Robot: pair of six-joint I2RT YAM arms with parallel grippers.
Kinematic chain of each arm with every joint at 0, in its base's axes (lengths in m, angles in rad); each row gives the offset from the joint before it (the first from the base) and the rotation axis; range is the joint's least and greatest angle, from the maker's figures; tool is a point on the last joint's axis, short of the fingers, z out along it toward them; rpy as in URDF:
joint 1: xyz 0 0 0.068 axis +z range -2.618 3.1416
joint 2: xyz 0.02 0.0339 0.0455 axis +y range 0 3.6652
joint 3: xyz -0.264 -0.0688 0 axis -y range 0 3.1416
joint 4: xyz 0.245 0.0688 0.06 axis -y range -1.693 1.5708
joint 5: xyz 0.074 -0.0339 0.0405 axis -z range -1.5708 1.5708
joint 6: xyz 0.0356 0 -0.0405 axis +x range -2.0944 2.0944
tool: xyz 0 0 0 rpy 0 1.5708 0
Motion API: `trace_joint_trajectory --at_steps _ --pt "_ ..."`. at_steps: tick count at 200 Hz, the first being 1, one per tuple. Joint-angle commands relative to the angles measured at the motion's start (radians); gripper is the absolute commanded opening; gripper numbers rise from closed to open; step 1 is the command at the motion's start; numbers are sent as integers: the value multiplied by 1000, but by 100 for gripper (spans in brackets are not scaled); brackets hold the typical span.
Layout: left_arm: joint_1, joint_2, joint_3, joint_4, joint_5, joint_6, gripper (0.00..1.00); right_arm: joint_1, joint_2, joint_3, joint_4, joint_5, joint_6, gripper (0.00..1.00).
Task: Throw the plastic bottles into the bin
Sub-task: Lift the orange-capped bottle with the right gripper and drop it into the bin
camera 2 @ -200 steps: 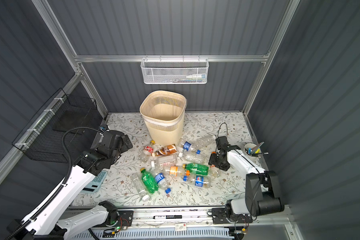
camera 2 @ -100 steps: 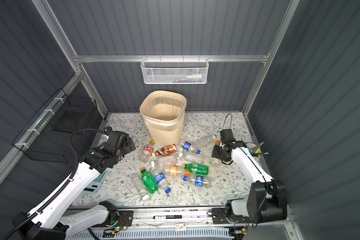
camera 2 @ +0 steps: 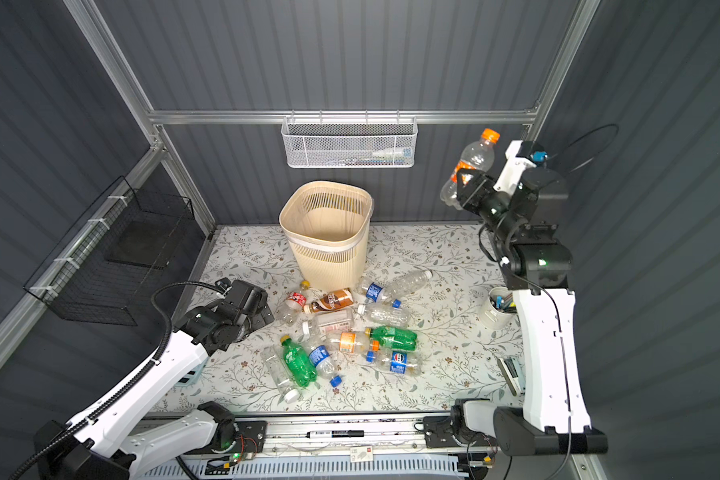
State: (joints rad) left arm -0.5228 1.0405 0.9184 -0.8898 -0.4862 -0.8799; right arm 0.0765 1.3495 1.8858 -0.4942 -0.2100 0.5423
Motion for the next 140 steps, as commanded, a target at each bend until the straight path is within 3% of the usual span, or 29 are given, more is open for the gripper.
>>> trace_joint_trajectory --at_steps 1,17,35,48,61,70,99,140 --pt "5 -29 -27 -30 52 -71 100 141 178 108 19 -75 28 43" --pt "5 -19 -35 -43 71 -91 100 247 342 245 -89 -175 -12 47" --pt "4 -2 -29 -68 82 -110 100 320 528 457 -286 -213 -90 55" --pt "3 3 -27 -82 94 -120 100 332 610 583 -401 -175 -117 73" --pt "2 4 -27 -87 109 -129 100 329 597 622 -409 -99 -123 92" --pt "1 0 -29 -89 127 -134 100 324 552 593 -369 -54 -126 99" --pt "-22 -6 -46 -105 213 -181 100 284 353 332 -205 -1 -82 99" --pt "-132 -61 -63 -189 214 -345 99 219 100 -100 -80 9 -58 99"
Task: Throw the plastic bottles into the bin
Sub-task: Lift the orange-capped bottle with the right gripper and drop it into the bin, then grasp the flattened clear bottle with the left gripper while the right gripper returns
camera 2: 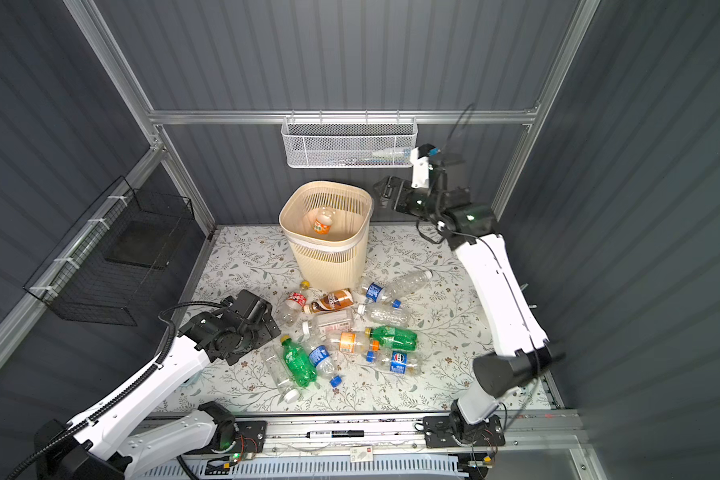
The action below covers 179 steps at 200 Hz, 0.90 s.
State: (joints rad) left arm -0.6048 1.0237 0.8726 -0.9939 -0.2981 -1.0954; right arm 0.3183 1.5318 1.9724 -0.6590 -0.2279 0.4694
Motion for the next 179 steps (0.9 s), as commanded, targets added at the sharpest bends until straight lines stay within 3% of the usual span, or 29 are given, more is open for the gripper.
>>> trace_joint_trajectory --at_steps 1,45,75,114,179 --pt "-54 -45 -19 -85 28 -135 99 -25 -85 -200 88 27 15 99" --pt "-233 -11 -45 -57 35 -292 94 -158 -304 -629 110 -2 35 99" --pt "-321 44 -65 -68 34 -382 94 -217 -401 -784 56 13 28 99" --pt "-364 66 -118 -41 53 -461 88 -246 -482 -896 39 26 29 99" --pt "-368 67 -198 30 44 -485 78 -255 -481 -920 10 65 12 99"
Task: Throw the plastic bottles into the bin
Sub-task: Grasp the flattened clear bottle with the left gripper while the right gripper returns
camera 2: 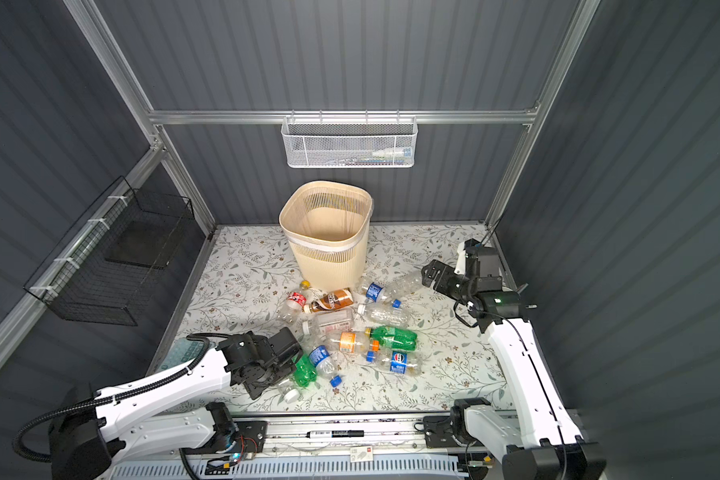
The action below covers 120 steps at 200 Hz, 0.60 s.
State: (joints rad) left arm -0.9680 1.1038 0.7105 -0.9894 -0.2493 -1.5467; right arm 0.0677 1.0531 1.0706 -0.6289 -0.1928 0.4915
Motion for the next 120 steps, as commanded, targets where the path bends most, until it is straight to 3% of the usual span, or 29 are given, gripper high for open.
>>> trace_joint_trajectory --at_steps 1,33,86,120 --pt "-5 -14 -38 27 -6 -35 77 -4 -3 -18 -20 30 -10 99" --pt "-5 -21 -77 70 -31 -20 73 -6 -5 -35 -21 26 -4 99" --pt "-3 -20 -103 115 -71 10 49 -8 -7 -41 -20 17 -4 99" --pt "0 -56 -142 164 -112 39 40 -8 -7 -40 -16 11 -5 99"
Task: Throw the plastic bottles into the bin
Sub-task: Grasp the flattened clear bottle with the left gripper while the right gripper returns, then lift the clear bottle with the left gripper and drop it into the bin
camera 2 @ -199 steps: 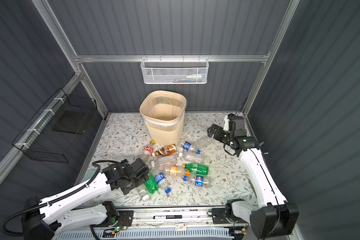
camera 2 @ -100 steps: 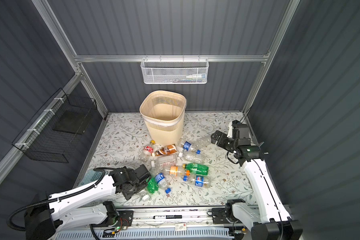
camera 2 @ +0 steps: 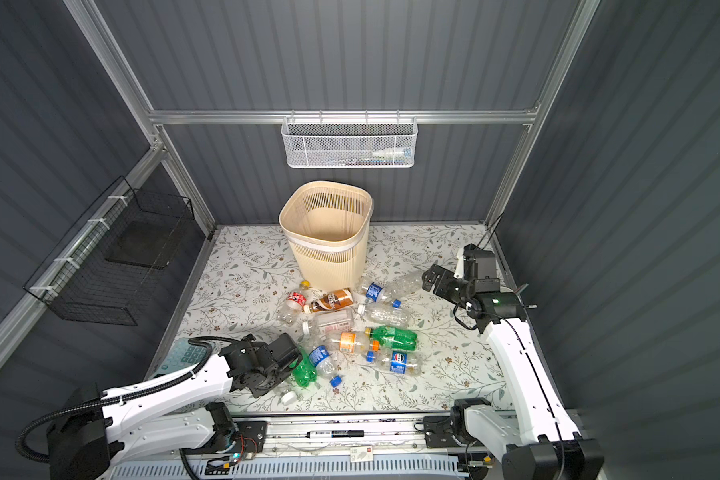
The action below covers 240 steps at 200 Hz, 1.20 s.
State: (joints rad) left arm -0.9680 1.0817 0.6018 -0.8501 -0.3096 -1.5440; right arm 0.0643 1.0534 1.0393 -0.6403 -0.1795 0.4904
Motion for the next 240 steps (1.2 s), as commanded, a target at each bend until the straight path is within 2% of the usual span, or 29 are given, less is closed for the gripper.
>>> trace_joint_trajectory --at_steps 1,44,57,79,94,109,127,141,161,176,188,211,220,231,240 --pt "0 -35 -35 26 -53 36 40 -4 -7 -9 -4 -2 -4 99" --pt "0 -121 -4 -9 -125 20 34 -7 -15 -10 -9 3 -15 99" --pt "0 -132 74 -88 -191 50 34 -10 -19 -13 -8 10 -21 99" --pt "0 -108 342 -275 -377 168 35 -20 -22 -13 -11 28 -41 99" --pt "0 -73 580 -365 -534 296 36 -37 -34 -15 -9 34 -59 99" --pt "0 -28 835 -356 -668 502 36 -55 -60 -23 1 47 -74 99" --pt "0 24 1051 -179 -757 844 36 -76 -100 -35 15 70 -77 99" --pt "-1 59 1114 81 -762 1114 37 -90 -132 -47 25 82 -69 99" --pt "-1 136 1128 395 -735 1379 39 -99 -172 -62 38 94 -41 99" --pt "6 230 1159 499 -676 1450 43 -103 -192 -72 46 80 -24 99" --pt "56 318 1221 456 -550 1399 44 -103 -199 -77 55 48 -10 99" --pt "250 510 1322 325 -147 1187 47 -103 -179 -75 69 -50 0 99" --pt "286 580 1375 294 -45 1157 50 -102 -163 -62 61 -86 -9 99" --pt "296 677 1485 230 17 1172 60 -103 -142 -36 33 -121 -30 99" --pt "296 743 1606 158 68 1186 75 -103 -123 -9 0 -136 -55 99"
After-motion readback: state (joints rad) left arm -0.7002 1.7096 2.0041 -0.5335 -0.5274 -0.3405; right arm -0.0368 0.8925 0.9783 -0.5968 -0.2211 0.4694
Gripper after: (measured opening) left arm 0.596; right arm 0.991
